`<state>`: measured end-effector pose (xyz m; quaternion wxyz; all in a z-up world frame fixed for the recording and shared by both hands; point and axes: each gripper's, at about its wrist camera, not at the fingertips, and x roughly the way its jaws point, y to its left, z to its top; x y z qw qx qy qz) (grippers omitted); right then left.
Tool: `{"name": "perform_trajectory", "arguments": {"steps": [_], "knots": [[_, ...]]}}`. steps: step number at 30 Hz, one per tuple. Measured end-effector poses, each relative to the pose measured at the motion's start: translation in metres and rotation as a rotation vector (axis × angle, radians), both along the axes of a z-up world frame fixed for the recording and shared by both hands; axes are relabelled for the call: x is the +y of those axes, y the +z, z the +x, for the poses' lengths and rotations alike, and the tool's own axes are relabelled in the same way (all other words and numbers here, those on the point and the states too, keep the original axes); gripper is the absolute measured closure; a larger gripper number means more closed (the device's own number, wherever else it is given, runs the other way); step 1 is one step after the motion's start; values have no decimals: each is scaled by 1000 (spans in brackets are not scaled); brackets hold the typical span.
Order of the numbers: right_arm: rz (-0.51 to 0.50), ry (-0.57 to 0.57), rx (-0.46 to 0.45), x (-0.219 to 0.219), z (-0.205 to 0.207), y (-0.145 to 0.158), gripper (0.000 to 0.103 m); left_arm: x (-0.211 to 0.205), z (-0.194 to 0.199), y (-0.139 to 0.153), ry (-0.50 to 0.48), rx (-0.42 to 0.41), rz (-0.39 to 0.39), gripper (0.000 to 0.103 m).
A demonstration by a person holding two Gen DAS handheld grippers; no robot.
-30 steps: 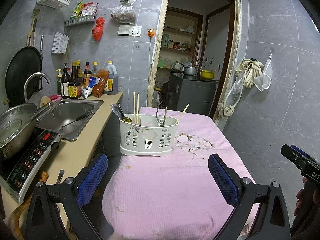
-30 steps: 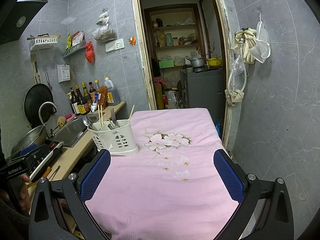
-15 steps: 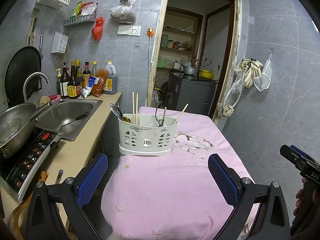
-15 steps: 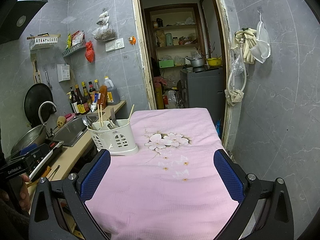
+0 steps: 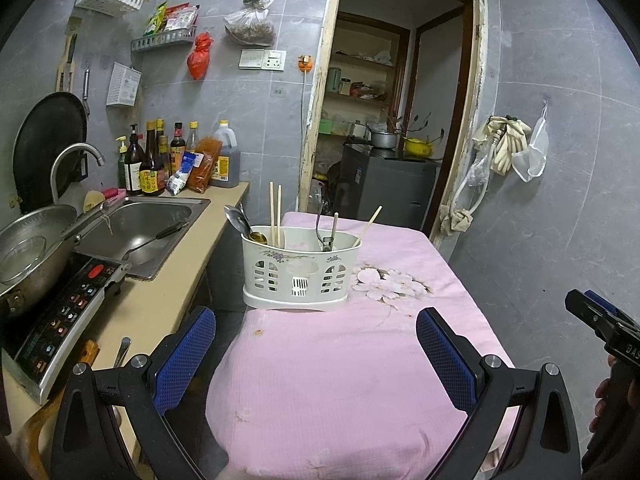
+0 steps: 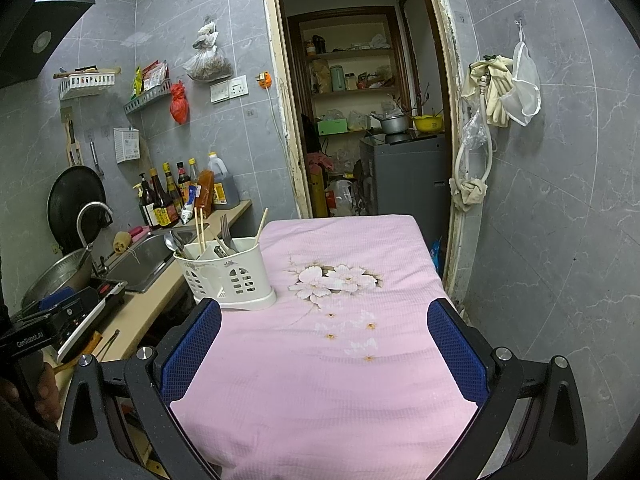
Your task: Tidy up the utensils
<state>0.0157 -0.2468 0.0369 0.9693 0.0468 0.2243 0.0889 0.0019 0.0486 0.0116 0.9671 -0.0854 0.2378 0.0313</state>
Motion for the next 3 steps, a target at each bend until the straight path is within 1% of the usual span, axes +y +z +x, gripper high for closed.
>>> {"name": "perform_trajectory", "arguments": {"steps": [3], "knots": [[0,-1,-1,0,0,0,2,1,1,0,-1,-2,0,2]]}}
